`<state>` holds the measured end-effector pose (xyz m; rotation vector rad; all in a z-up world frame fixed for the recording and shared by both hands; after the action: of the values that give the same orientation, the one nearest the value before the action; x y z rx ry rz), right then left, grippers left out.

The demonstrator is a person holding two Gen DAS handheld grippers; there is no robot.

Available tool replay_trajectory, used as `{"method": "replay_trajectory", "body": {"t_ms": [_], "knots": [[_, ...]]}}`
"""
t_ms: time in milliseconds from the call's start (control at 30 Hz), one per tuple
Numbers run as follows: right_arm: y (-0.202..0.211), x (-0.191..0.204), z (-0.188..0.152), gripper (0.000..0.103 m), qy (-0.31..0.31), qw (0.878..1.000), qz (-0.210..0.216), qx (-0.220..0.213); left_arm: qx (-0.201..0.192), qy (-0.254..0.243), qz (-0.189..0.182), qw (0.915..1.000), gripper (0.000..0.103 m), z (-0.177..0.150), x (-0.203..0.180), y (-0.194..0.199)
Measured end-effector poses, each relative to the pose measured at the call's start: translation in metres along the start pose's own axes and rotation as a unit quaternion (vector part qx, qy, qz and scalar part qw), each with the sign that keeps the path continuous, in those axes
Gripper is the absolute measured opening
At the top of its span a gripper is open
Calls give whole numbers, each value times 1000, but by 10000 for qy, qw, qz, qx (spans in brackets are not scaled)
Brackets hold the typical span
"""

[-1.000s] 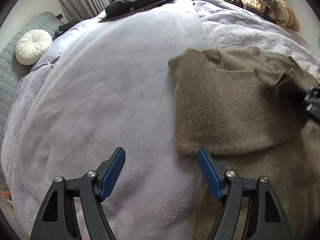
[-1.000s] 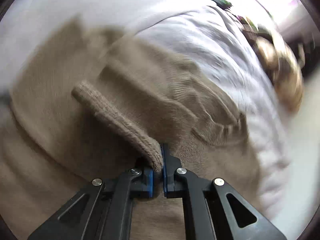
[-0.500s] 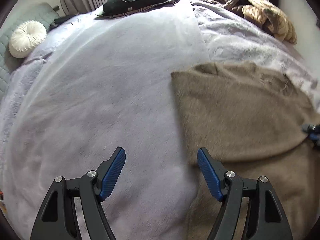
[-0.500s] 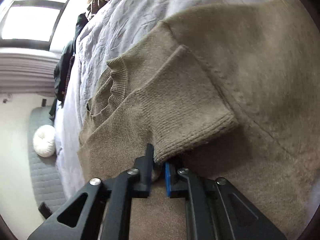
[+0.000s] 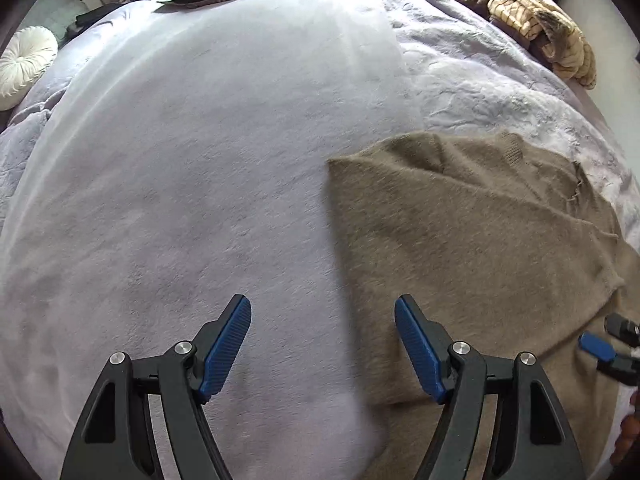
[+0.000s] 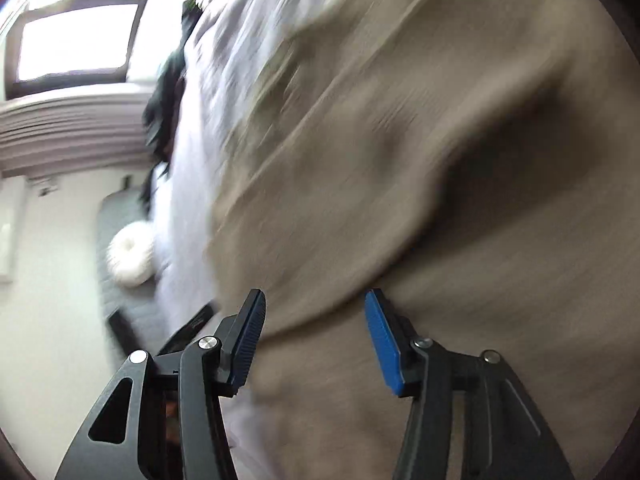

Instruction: Fold small clothes

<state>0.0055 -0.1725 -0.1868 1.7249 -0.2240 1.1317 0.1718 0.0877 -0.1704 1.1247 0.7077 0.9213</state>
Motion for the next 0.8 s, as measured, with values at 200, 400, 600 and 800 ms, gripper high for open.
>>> {"method": "replay_trajectory", "body": {"t_ms": [200,400,600,800], "knots": [[-114,71,-63,57,-215,9917,904,883,-311,549,299,9976,75,-4,36,23],[-161,93,-64,6,-376,9928,875,733,-418,334,487,9974,75,-20,57,42],[-184,91,-77,7,-61,9943,374,1001,-349,215,487,9980,75,-29,64,38],[-126,82,-64,44,585,9946,-79,858,-435,-47,148,9989,75,-18,25,33]]}}
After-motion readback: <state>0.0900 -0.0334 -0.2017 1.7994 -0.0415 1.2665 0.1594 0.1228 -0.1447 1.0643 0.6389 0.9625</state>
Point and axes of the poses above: each gripper's, at about its wrist camera, not at the fingertips, and y roughly against the way its jaws point, x to its left, z to its top, the point moved 10 cm from there along -y, roughly the way its jaws point
